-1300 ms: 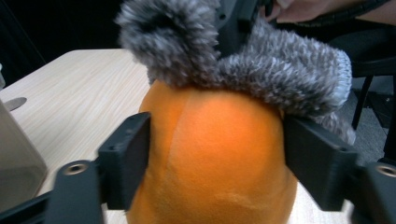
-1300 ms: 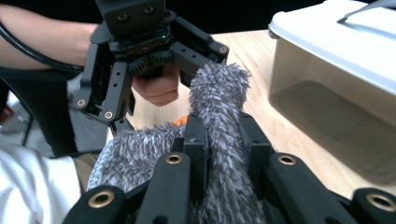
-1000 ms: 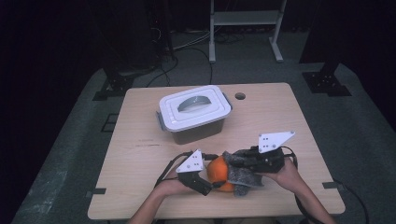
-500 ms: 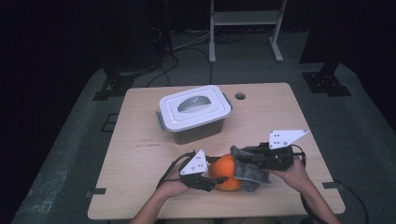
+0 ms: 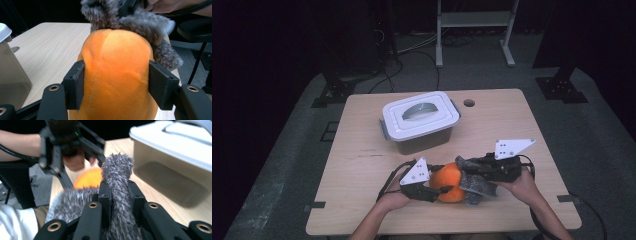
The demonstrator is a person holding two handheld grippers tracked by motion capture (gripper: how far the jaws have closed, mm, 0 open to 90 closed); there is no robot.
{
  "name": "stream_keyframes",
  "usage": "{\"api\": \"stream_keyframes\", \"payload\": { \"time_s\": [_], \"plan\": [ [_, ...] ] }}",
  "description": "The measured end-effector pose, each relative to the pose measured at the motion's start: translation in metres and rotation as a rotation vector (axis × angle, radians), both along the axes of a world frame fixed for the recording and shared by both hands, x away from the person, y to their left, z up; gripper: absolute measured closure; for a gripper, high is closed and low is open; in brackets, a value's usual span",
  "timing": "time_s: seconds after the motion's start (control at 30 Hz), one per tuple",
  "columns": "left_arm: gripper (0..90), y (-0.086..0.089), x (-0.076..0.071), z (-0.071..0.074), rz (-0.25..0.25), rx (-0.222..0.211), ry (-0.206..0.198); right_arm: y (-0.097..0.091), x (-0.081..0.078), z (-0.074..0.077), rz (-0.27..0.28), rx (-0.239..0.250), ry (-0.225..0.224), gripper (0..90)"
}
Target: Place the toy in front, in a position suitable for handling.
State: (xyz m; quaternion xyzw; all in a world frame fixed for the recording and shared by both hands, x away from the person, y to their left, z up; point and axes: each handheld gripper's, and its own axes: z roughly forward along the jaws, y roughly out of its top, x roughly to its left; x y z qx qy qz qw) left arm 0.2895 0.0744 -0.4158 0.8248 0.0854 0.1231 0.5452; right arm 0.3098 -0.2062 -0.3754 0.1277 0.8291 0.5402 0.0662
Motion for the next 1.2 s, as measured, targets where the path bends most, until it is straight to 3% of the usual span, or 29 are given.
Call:
{"api": "stream_keyframes", "payload": {
  "time_s": [0.1,0.23,0.33,0.5,0.57,0.8,1.0,1.2],
  "plan": [
    [36.9,0.002,0.000,0.001,0.013,-0.005,-0.004,0.007,-0.003,0.003,0.016,-0.006,-0.025,76.2],
    [37.3,0.009,0.002,0.005,0.039,-0.017,-0.009,-0.002,0.002,-0.005,-0.014,-0.020,0.004,76.2],
    [37.3,0.007,0.002,0.005,0.031,-0.008,-0.006,-0.008,0.002,-0.009,-0.029,-0.017,0.022,76.2],
    [37.1,-0.001,-0.002,0.006,0.015,0.005,-0.025,0.005,-0.002,0.005,0.016,0.009,-0.014,76.2],
    [37.2,0.001,-0.001,0.007,0.014,-0.017,-0.010,0.010,-0.003,0.007,0.030,0.002,-0.026,76.2],
    [37.5,0.007,0.001,0.009,0.012,-0.011,-0.001,0.000,0.002,-0.009,-0.008,-0.007,0.020,76.2],
    [36.5,0.002,0.001,0.008,0.003,-0.010,-0.004,0.009,-0.003,0.001,0.018,0.010,-0.013,76.1],
    [23.1,0.005,0.005,0.001,-0.027,-0.012,0.020,0.013,-0.003,-0.009,0.048,-0.016,0.008,76.3]
  ]
}}
